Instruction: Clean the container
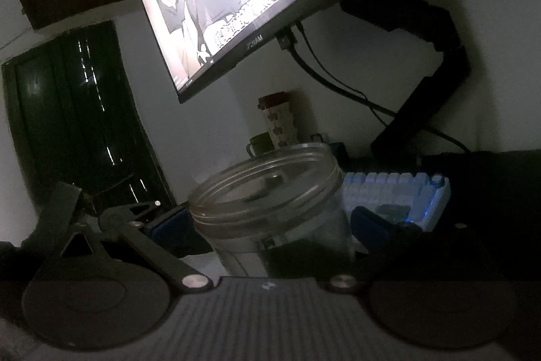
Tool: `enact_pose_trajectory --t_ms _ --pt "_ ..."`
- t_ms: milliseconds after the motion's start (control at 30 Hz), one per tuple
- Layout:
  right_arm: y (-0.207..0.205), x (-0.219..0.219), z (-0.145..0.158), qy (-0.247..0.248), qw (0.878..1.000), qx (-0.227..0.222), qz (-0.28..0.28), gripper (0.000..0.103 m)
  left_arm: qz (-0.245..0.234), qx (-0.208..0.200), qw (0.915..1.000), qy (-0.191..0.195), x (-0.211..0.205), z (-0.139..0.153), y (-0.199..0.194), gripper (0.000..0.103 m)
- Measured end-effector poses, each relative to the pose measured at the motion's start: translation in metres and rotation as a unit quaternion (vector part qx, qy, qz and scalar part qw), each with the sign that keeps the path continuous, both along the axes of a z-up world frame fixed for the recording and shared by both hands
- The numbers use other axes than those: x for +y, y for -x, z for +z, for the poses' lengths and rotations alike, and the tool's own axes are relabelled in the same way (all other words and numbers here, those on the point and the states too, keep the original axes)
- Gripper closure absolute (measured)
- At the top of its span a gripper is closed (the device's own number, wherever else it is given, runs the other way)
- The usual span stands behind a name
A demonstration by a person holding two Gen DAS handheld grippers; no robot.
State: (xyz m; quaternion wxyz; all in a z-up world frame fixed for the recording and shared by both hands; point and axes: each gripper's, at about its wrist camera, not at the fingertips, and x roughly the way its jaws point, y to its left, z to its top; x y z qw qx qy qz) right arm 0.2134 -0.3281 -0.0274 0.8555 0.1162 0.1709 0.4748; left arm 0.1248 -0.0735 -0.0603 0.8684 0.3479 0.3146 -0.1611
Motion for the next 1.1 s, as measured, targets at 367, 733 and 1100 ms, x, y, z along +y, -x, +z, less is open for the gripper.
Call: enact_pose_trajectory --t_ms 367,733,1100 --pt "-0.002 0.005 -0.005 0.005 1.000 0.008 -0.013 0.000 0.043 0.141 0.9610 0.234 0.066 -0.001 -0.026 0.073" --pt "0.002 0.005 -0.004 0.002 1.000 -0.003 -0.026 0.000 0.008 0.143 0.9096 0.390 0.099 0.022 -0.019 0.103" --pt "0.002 0.006 -0.004 0.012 1.000 -0.006 -0.017 0.000 0.085 0.130 0.9361 0.316 0.109 0.030 -0.021 0.030"
